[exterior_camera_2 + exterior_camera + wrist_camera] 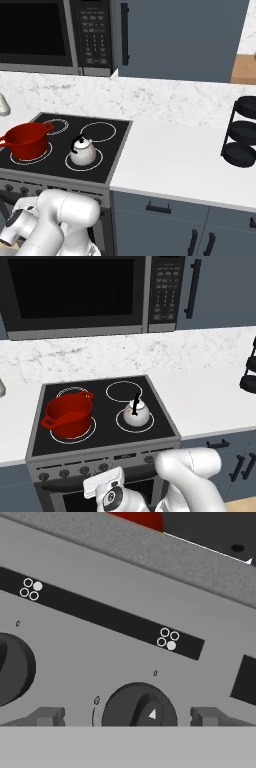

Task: Pick the kettle from the counter and place it on a stove burner. Then turn the burner on.

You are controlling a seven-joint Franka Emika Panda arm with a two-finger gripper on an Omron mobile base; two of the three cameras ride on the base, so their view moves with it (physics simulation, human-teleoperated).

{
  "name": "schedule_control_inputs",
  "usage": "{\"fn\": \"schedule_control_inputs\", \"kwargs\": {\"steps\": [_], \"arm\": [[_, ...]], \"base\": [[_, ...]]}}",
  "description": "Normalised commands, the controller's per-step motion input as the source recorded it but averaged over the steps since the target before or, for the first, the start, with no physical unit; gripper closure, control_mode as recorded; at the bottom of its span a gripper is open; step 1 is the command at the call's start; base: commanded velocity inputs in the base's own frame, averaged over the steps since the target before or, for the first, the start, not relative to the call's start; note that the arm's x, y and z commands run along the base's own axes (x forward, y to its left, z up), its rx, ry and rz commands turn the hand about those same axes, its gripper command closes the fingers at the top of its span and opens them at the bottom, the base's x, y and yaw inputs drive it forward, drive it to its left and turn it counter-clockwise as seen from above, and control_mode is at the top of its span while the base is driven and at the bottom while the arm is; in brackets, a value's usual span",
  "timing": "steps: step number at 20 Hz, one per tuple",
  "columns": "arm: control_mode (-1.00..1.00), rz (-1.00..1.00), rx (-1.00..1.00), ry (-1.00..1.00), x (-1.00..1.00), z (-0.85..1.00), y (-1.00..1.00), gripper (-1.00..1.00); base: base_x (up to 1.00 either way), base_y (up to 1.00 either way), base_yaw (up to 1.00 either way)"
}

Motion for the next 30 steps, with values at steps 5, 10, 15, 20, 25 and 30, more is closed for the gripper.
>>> {"fn": "schedule_control_inputs", "kwargs": {"steps": [5, 10, 15, 20, 25, 30], "arm": [[-1.0, 0.0, 0.0, 0.0, 0.03, -0.01, -0.01, -1.0], [-1.0, 0.0, 0.03, -0.02, 0.0, 0.13, -0.15, -1.0], [-1.0, 0.0, 0.0, 0.0, 0.0, 0.0, 0.0, -1.0], [-1.0, 0.0, 0.0, 0.0, 0.0, 0.0, 0.0, 1.0], [-1.0, 0.0, -0.02, 0.0, 0.0, 0.0, 0.01, 1.0], [-1.0, 0.0, -0.27, 0.05, 0.0, 0.0, 0.32, 1.0]], "base": [[0.0, 0.0, 0.0], [0.0, 0.0, 0.0], [0.0, 0.0, 0.0], [0.0, 0.0, 0.0], [0.0, 0.0, 0.0], [0.0, 0.0, 0.0]]}}
